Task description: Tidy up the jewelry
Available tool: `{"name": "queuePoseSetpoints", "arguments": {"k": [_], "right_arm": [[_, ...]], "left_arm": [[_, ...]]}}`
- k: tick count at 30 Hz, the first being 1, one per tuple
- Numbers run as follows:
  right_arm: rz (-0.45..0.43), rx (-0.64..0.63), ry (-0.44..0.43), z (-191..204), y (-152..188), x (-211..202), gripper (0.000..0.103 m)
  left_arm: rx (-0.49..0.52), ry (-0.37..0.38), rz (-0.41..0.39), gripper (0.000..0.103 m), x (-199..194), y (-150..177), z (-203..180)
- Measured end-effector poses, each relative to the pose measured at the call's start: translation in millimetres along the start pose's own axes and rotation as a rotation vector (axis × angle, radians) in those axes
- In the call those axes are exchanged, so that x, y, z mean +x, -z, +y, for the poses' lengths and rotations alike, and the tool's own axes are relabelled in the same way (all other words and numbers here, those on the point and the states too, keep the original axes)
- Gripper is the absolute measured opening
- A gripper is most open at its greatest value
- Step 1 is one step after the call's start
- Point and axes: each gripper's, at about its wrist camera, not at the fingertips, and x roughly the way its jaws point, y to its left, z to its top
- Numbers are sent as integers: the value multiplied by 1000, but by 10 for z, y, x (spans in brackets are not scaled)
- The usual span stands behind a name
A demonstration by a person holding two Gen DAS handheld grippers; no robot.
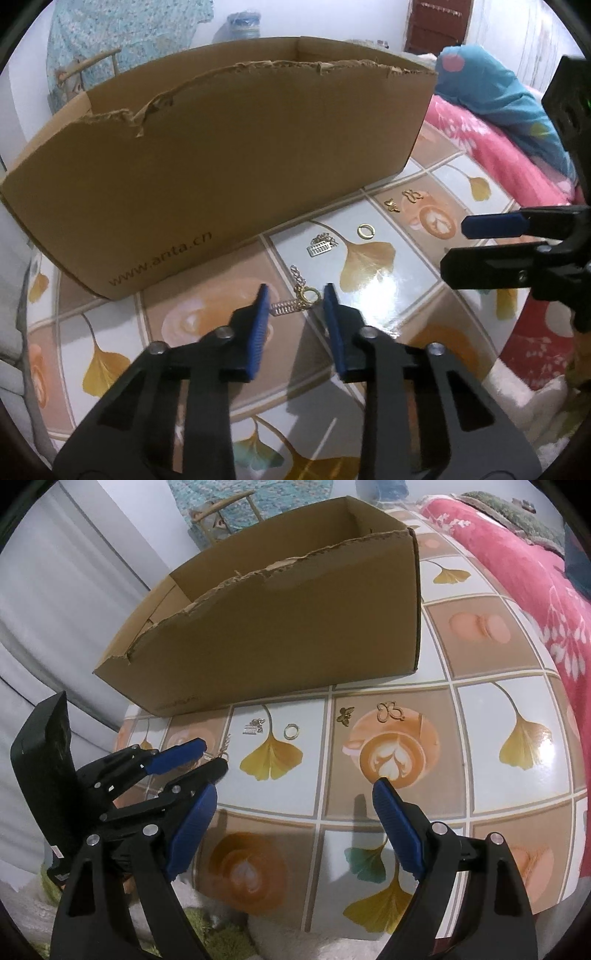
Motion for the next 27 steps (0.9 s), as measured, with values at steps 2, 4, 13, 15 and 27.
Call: {"name": "queuePoseSetpoints", "arguments": {"k": [2, 4, 13, 15, 27], "right_arm": [[-1, 3, 1, -16, -2, -1, 84], [-1, 9, 0, -32, -1, -5, 84], [-15, 3, 1, -12, -12, -31, 84], [-18, -8, -2, -1, -24, -42, 84], [4, -45, -17, 153, -83, 56, 84]], "left_arm": [[14, -10, -2, 20, 8, -1, -11], [29, -19, -7, 18, 12, 6, -36], [33, -21, -2, 2, -49, 63, -31], [30, -22, -5, 2, -89, 98, -12], [-3, -34, -5, 2, -201, 236, 148]]}}
